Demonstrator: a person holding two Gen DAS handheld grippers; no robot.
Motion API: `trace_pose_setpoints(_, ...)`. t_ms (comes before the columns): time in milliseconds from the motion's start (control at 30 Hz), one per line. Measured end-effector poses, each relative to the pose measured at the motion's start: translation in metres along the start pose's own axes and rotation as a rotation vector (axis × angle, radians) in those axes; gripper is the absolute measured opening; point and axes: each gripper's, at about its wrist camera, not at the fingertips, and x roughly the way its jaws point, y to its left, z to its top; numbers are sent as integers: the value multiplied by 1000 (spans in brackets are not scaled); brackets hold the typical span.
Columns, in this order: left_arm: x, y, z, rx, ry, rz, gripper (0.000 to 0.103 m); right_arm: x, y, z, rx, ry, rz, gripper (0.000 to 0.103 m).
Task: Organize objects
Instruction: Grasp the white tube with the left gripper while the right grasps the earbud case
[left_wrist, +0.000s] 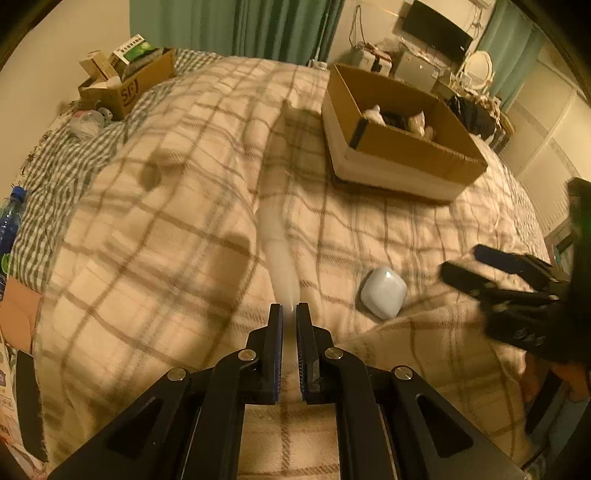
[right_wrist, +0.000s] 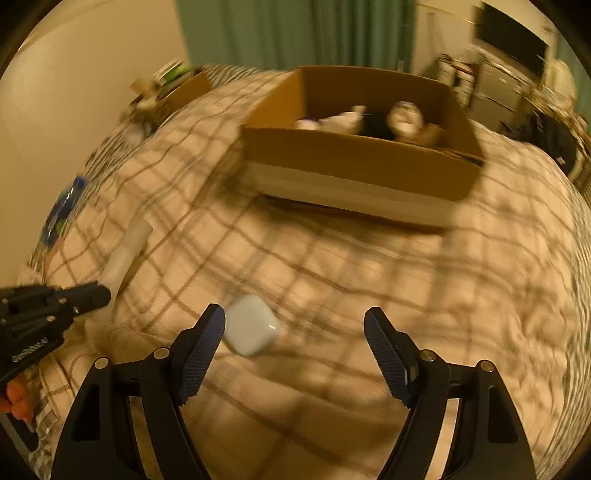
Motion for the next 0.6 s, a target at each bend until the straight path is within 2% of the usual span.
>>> trace_pose_setpoints(167, -5, 5, 6, -18, -21, -5, 6, 45, 27, 12, -78, 117, 15, 77)
trace_pose_setpoints(400, -10, 8, 11, -41, -42, -18, 6, 100, 40, -6, -118, 293, -5, 77)
trace_pose_setpoints(467, -10, 7, 12, -46, -42, -21, 6, 102, 41, -8, -120, 301, -1, 68)
trace_pose_setpoints(500, -11, 6, 12, -47, -44, -20, 6, 100, 41, -7, -122, 292, -2, 56)
trace_pose_setpoints(600, -18, 2, 12, -37, -53, -17, 6, 88, 41, -9, -125, 254, -4, 56)
